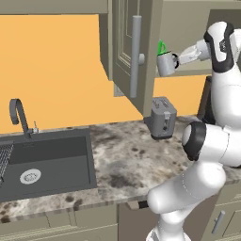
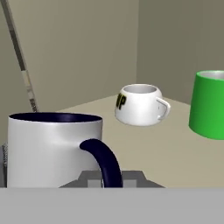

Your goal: Pick the mug on the counter and place it in the cabinet with the handle facing the right, like the mugs already inside.

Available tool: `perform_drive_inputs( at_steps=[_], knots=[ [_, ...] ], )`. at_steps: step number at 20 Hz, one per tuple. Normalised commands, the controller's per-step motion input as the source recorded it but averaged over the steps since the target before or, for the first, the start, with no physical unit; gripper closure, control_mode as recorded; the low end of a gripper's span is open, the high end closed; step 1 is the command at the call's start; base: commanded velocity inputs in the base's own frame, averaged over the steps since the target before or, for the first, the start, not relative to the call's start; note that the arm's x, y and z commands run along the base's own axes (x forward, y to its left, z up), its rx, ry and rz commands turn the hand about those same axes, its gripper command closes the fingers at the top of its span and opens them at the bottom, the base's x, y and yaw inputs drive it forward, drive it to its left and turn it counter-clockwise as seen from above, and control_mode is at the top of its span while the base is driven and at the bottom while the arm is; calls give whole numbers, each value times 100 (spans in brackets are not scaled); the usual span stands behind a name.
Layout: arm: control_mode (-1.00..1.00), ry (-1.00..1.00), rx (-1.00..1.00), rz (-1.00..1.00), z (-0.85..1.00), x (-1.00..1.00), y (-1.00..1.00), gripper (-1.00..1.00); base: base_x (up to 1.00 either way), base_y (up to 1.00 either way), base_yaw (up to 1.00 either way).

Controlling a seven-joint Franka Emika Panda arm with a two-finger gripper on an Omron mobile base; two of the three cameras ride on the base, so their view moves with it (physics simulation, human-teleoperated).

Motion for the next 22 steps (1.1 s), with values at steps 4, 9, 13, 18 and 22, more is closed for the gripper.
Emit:
perform_drive_inputs(
  at_steps=[4,9,13,18,22],
  knots=[
    [-100,-3,4,-1,0,31,0,100,0,0,0],
    [-100,-1,7,0,0,33,0,100,0,0,0],
    [-100,0,8,0,0,34,0,100,0,0,0],
    [-100,-2,9,0,0,13,0,100,0,0,0],
    [-100,-6,11,0,1,0,0,100,0,0,0]
  ],
)
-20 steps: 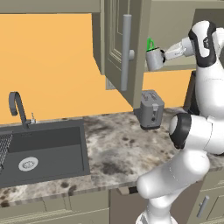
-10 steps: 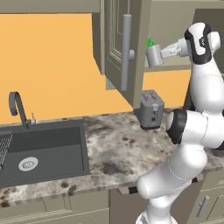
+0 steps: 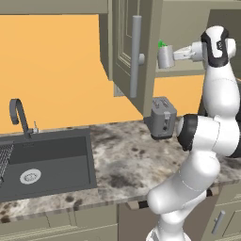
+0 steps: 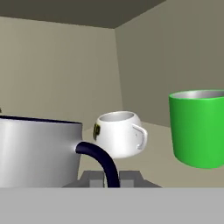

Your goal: Pick the mug on the counter and place it in the cabinet with the handle facing the right, like the mugs already inside.

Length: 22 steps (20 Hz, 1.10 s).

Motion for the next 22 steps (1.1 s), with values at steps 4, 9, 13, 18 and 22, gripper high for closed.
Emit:
perform_drive_inputs(
  at_steps=[4,9,13,18,22],
  knots=[
    [-100,-4,10,0,0,0,0,100,0,0,0],
    [-100,-1,8,0,0,0,0,100,0,0,0],
    [-100,0,1,-4,0,0,12,100,0,0,0],
    [-100,0,-1,-8,0,0,24,100,0,0,0],
    [-100,0,-4,-11,-1,0,20,100,0,0,0]
  ],
)
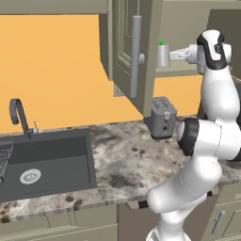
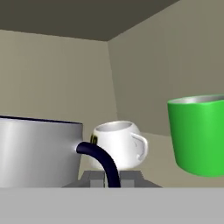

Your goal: Pick the mug on the counter and place it in the cabinet with the handle facing the right, like the mugs already inside.

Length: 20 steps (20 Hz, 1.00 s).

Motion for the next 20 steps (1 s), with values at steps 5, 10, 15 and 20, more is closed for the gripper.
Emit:
perform_drive_inputs(
  at_steps=[5,10,15,20],
  knots=[
    [-100,0,-7,-13,-14,0,7,100,0,0,0],
    [-100,0,-11,-12,-25,0,2,100,0,0,0],
    [-100,0,-8,-12,-27,0,0,100,0,0,0],
    [-100,0,-11,-14,-26,0,0,100,0,0,0]
  ],
)
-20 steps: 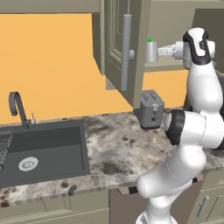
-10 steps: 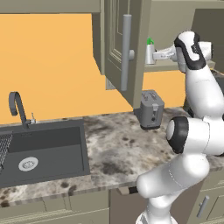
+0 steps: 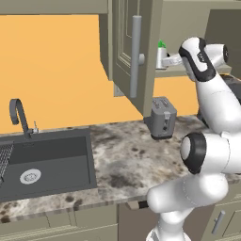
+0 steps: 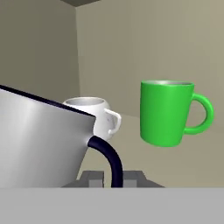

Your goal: Pick the mug on the counter and place it in the cabinet with the handle facing the right, like the mugs already inside.

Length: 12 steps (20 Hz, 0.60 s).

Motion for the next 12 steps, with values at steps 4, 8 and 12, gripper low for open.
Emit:
perform_drive_inputs(
  at_steps=[4,8,12],
  knots=[
    [-100,-6,-7,-11,-4,0,0,100,0,0,0],
    [-100,-12,0,-5,0,0,0,100,0,0,0],
    [-100,-10,0,-3,0,0,0,100,0,0,0]
  ],
)
